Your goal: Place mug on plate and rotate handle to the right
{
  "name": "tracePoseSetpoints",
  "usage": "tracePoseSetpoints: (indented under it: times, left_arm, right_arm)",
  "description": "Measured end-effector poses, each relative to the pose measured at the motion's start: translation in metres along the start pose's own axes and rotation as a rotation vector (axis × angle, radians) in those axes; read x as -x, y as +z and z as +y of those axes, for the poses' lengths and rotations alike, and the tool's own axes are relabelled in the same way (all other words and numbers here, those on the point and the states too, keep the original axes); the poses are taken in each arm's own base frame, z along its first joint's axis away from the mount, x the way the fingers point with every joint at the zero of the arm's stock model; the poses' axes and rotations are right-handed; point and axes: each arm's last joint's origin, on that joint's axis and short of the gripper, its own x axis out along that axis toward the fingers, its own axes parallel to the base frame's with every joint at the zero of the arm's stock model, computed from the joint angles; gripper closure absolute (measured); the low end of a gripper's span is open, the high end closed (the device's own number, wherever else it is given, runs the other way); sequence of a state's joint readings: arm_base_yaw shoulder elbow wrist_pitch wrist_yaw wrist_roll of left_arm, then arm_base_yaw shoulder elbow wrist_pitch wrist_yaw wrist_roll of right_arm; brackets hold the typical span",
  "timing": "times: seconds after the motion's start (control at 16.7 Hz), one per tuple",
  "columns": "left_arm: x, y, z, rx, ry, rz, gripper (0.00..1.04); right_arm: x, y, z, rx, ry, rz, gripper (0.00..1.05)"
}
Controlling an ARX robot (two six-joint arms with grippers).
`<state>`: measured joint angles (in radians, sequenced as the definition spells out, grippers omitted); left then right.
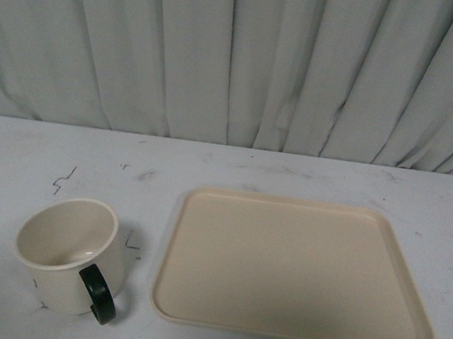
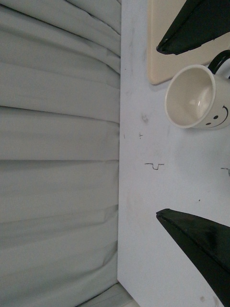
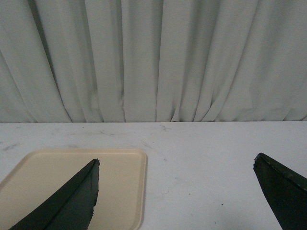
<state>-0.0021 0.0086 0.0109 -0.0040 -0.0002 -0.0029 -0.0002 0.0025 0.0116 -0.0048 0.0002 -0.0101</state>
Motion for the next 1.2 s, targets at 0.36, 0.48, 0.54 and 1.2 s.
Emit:
tracePoseSetpoints:
  times: [0.36,0.48,0.54,1.2]
  left_arm:
    - [0.000,0.000,0.000,0.000,0.000,0.000,0.07]
    - [0.000,0.000,0.000,0.000,0.000,0.000,0.07]
    - [0.000,0.000,0.000,0.000,0.000,0.000,0.07]
    - [-0.036,0.023,0.011,-0.046,-0.061,0.122,0.07]
  right_arm:
    - [0.000,0.000,0.000,0.000,0.000,0.000,0.06]
    - [0.000,0.000,0.000,0.000,0.000,0.000,0.06]
    - [0.000,0.000,0.000,0.000,0.000,0.000,0.06]
    - [0.000,0.000,0.000,0.000,0.000,0.000,0.06]
